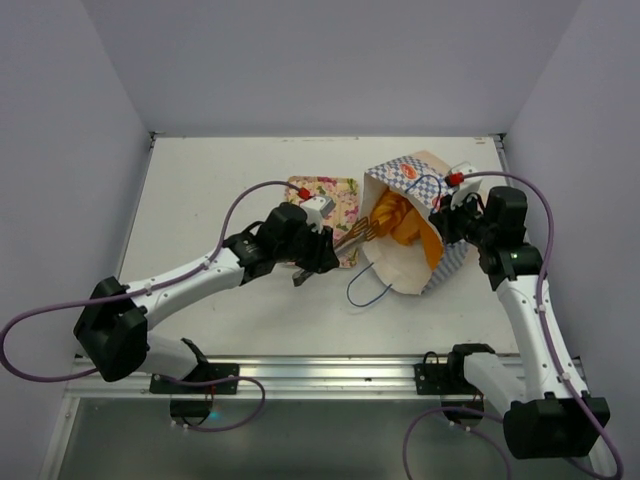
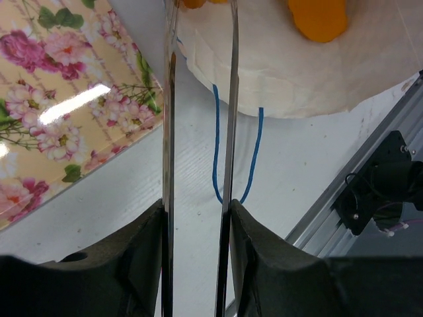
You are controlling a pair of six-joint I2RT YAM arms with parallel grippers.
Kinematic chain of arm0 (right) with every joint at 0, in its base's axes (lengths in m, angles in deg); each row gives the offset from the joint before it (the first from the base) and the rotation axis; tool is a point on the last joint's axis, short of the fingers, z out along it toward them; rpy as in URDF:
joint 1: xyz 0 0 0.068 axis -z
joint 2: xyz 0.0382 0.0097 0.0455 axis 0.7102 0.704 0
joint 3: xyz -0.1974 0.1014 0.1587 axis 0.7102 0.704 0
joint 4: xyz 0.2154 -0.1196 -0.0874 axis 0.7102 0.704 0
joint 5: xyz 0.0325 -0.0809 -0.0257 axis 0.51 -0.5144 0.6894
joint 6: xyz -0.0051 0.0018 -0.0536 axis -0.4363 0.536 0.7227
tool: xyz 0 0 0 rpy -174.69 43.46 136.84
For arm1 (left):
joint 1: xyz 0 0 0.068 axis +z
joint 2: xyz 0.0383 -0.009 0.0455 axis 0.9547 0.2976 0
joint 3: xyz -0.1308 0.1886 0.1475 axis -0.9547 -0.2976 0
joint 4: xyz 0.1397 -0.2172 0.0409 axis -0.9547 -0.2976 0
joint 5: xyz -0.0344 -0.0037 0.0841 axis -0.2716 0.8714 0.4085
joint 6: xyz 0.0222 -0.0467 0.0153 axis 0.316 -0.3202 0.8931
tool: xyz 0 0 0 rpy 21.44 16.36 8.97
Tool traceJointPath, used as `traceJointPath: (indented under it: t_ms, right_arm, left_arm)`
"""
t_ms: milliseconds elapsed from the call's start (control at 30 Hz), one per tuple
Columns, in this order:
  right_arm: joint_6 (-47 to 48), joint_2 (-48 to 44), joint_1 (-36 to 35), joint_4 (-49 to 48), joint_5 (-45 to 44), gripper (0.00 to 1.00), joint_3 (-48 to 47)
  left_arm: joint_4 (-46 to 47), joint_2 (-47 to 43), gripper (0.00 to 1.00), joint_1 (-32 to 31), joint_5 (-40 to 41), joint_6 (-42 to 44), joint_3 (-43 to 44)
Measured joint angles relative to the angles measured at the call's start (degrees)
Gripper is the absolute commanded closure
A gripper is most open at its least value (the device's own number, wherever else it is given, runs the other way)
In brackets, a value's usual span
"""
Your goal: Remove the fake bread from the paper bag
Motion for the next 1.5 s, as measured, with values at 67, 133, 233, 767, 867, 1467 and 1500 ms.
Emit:
traceJointPath:
  t_ms: [67,133,233,767,867,1467,1500]
  right_arm:
    - [-0.3,-0.2,0.0,-0.5,0.3,1.0,0.7]
    - [-0.5,-0.2,0.0,-0.9,0.6,1.0,1.3]
    - [-0.9,-0.3,0.0,-1.2,1.5,1.0,2.0]
    - [-1.5,-1.0,0.0,-2.5,2.8,1.0,2.8]
    - [-1.5,-1.1,0.0,-2.5,2.9,1.0,2.8]
    - [-1.5,-1.7,0.0,-2.9,3.1,1.0,3.5]
    - [-1.5,-1.8,0.0,-3.0,3.1,1.0,3.5]
  left_arm:
    - [0.2,0.3,0.54,-0.1,0.7,-0.7,0.0]
    - [0.5,0.5,0.53,-0.3,1.5,-1.2,0.0]
    - [1.3,0.6,0.53,-0.4,2.6,-1.9,0.0]
    - [3.0,6.0,0.51,-0.7,5.4,-5.2,1.9]
    - [3.0,6.8,0.51,-0.7,5.5,-5.4,2.6]
    - [3.4,12.1,0.5,-0.7,5.5,-6.9,6.8]
    - [3.5,12.3,0.5,-0.7,5.5,-6.9,6.9]
